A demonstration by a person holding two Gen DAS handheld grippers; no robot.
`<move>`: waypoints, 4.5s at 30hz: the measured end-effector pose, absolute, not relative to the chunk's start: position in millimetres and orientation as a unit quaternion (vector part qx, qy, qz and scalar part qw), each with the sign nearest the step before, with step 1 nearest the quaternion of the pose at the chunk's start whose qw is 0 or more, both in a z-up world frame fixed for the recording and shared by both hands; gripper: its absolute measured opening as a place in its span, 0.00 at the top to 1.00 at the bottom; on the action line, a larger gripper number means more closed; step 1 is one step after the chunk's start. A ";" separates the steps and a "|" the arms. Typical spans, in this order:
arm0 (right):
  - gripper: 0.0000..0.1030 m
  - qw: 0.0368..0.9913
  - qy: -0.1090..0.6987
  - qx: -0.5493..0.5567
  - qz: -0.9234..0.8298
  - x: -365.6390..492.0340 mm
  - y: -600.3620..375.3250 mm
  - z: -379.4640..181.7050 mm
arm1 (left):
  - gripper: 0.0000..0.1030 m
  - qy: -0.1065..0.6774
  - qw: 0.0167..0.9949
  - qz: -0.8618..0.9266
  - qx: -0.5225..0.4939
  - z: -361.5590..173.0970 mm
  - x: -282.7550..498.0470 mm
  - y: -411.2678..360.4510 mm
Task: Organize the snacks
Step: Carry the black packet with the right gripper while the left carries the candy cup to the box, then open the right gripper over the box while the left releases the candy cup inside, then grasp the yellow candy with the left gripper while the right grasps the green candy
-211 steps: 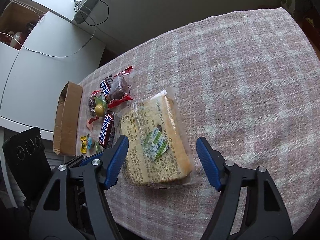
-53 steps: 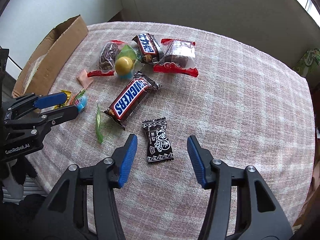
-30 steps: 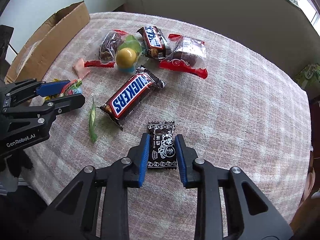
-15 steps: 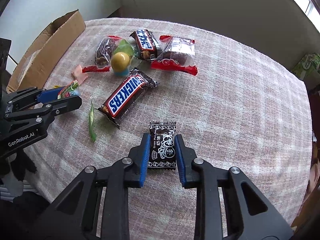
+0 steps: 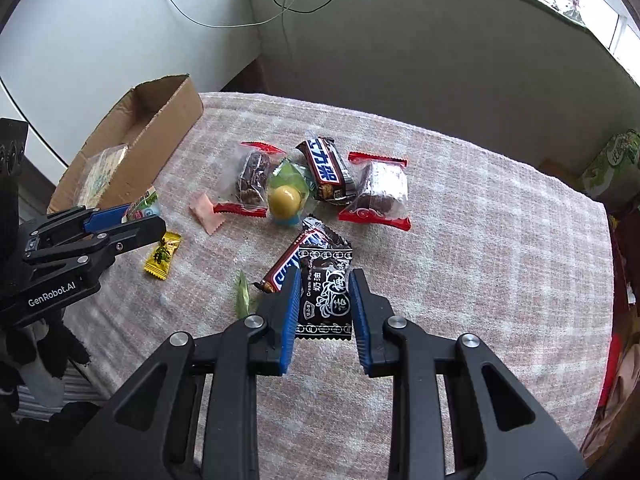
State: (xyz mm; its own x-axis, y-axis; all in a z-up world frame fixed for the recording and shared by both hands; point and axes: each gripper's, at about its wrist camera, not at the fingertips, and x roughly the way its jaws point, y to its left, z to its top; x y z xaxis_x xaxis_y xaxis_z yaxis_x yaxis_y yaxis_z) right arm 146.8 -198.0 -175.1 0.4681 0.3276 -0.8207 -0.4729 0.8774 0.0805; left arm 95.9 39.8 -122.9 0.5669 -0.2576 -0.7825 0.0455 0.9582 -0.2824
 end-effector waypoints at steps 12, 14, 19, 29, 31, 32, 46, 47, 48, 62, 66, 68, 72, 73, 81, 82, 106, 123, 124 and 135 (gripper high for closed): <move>0.75 0.853 0.415 -0.106 0.299 167.3 -107.9 -132.6 | 0.69 0.426 0.895 -0.031 -0.126 -95.2 94.8 105.0; 0.75 0.851 0.409 -0.112 0.309 170.8 -92.8 -127.7 | 0.69 0.423 0.896 -0.018 -0.133 -93.7 94.7 117.3; 0.75 0.844 0.402 -0.119 0.334 178.7 -56.6 -117.7 | 0.69 0.415 0.899 0.009 -0.143 -90.9 97.6 144.1; 0.75 0.827 0.399 -0.146 0.369 191.5 7.9 -121.1 | 0.69 0.419 0.894 0.046 -0.155 -99.3 113.6 182.5; 0.75 0.824 0.400 -0.150 0.372 195.7 18.6 -122.8 | 0.69 0.422 0.892 0.049 -0.155 -102.2 117.7 185.9; 0.75 0.823 0.401 -0.150 0.373 198.4 23.7 -123.7 | 0.69 0.423 0.891 0.051 -0.155 -103.9 119.6 187.4; 0.75 0.804 0.428 -0.155 0.382 232.2 76.7 -147.1 | 0.69 0.441 0.879 0.070 -0.166 -121.2 135.2 210.1; 0.75 0.803 0.431 -0.153 0.382 234.1 77.8 -148.8 | 0.69 0.442 0.879 0.070 -0.167 -121.9 135.8 210.7; 0.75 0.802 0.433 -0.152 0.383 235.6 78.5 -150.3 | 0.69 0.443 0.878 0.071 -0.168 -122.2 136.5 211.1; 0.62 0.807 0.431 -0.149 0.375 240.7 75.8 -148.9 | 0.58 0.448 0.873 0.088 -0.169 -124.4 141.4 214.1; 0.61 0.810 0.430 -0.144 0.372 240.4 70.9 -146.2 | 0.57 0.449 0.873 0.091 -0.167 -124.1 140.4 215.3; 0.58 0.812 0.429 -0.142 0.371 240.6 68.0 -144.4 | 0.55 0.448 0.874 0.090 -0.166 -123.1 139.3 215.4; 0.44 0.817 0.421 -0.138 0.370 237.5 60.6 -137.7 | 0.48 0.444 0.875 0.094 -0.170 -119.7 136.5 216.1; 0.44 0.818 0.419 -0.136 0.370 236.5 58.6 -135.7 | 0.48 0.444 0.875 0.094 -0.170 -118.7 136.0 215.5; 0.44 0.828 0.408 -0.122 0.364 229.2 35.0 -119.1 | 0.48 0.433 0.883 0.092 -0.158 -104.2 129.6 206.0; 0.44 0.830 0.407 -0.120 0.363 227.9 30.7 -117.4 | 0.48 0.431 0.884 0.092 -0.156 -101.9 128.4 203.8; 0.44 0.854 0.415 -0.079 0.304 153.9 -143.8 -115.0 | 0.48 0.420 0.897 0.002 -0.139 -81.4 65.9 106.8; 0.48 0.817 0.484 -0.068 0.306 108.6 -176.5 -192.7 | 0.51 0.479 0.865 -0.067 -0.134 -131.4 50.4 26.4; 0.50 0.814 0.487 -0.067 0.308 109.3 -176.7 -196.4 | 0.53 0.482 0.863 -0.067 -0.135 -134.8 52.6 24.6; 0.61 0.802 0.507 -0.056 0.310 122.5 -170.0 -219.6 | 0.64 0.503 0.853 -0.033 -0.135 -166.4 71.7 25.4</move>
